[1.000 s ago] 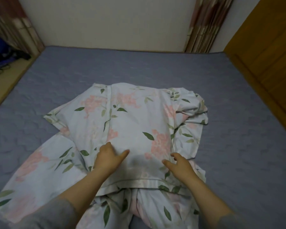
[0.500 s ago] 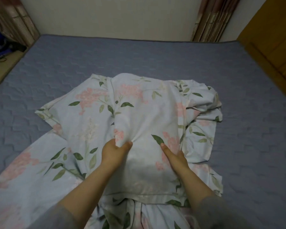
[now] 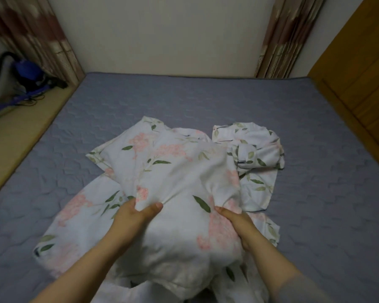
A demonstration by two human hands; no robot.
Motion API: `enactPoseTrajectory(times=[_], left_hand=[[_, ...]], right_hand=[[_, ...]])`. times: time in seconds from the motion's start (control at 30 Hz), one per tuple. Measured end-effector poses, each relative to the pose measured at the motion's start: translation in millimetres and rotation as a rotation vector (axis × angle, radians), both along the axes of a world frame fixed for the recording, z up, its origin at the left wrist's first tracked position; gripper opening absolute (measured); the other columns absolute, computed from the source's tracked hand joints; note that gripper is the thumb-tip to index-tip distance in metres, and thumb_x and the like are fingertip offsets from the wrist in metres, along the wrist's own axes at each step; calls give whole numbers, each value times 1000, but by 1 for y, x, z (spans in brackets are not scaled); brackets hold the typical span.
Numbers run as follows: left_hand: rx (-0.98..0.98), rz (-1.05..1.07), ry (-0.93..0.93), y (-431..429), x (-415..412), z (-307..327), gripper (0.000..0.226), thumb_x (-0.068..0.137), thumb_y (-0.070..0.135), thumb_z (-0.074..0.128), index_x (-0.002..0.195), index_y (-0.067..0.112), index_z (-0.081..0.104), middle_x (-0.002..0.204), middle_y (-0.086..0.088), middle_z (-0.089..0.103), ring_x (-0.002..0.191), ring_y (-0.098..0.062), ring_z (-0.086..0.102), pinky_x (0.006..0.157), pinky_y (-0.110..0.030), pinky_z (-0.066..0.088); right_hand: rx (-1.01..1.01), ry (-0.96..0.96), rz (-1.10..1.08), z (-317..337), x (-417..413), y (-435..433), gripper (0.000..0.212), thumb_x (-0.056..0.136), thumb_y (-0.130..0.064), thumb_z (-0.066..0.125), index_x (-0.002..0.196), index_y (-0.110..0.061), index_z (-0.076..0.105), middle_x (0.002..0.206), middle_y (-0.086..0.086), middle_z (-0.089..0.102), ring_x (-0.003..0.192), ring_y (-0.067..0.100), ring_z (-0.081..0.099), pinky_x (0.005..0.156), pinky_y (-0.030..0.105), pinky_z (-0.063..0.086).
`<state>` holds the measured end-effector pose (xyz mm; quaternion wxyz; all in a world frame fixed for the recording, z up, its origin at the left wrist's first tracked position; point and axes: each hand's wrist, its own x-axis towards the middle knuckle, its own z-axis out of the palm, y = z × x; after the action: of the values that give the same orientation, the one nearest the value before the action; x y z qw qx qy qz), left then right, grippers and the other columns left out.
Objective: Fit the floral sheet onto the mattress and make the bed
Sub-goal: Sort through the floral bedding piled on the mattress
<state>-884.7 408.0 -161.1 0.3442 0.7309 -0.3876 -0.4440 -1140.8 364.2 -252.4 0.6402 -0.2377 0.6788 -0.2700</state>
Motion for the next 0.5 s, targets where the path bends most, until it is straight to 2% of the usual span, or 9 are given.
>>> enactPoseTrajectory(times=[0.07,0.13,0.23,0.33,0.43,0.5], left_hand=[[-29,-10,-21,20,1,23,30,80,28,73,107,20,63,102,2,67,86,-11,61,70,-20,44],[-53,-9,-52,47,-1,43,43,79,31,74,118,17,61,110,1,64,93,-15,60,78,-22,42],[-104,20,-73,84,-7,74,46,81,30,72,123,13,60,115,-2,64,99,-18,58,84,-25,40],[-142,56,-115,114,-8,99,44,81,27,71,121,11,61,118,-4,65,102,-20,59,87,-25,40],[-193,91,-130,140,-2,124,49,82,23,71,126,8,56,126,-8,60,108,-21,55,89,-23,36],[-205,130,-123,157,5,136,57,82,24,71,132,6,50,134,-11,54,120,-26,51,94,-26,35]], right_hand=[[-73,82,16,37,0,11,93,64,-36,84,139,-3,40,132,16,54,111,30,57,87,34,49],[-152,154,50,73,-2,24,76,74,-27,79,136,-1,44,133,16,53,114,30,55,88,32,45],[-282,231,98,124,-6,45,68,75,-24,78,132,-1,48,130,13,55,115,29,54,92,32,45],[-380,242,153,168,-4,63,56,78,-18,76,127,-4,55,124,9,59,108,26,56,86,29,43],[-458,244,187,203,8,82,55,78,-18,75,128,-5,54,127,10,58,114,28,55,87,29,42],[-492,242,203,219,19,97,55,78,-19,75,127,-5,55,129,10,58,112,28,56,88,30,43]])
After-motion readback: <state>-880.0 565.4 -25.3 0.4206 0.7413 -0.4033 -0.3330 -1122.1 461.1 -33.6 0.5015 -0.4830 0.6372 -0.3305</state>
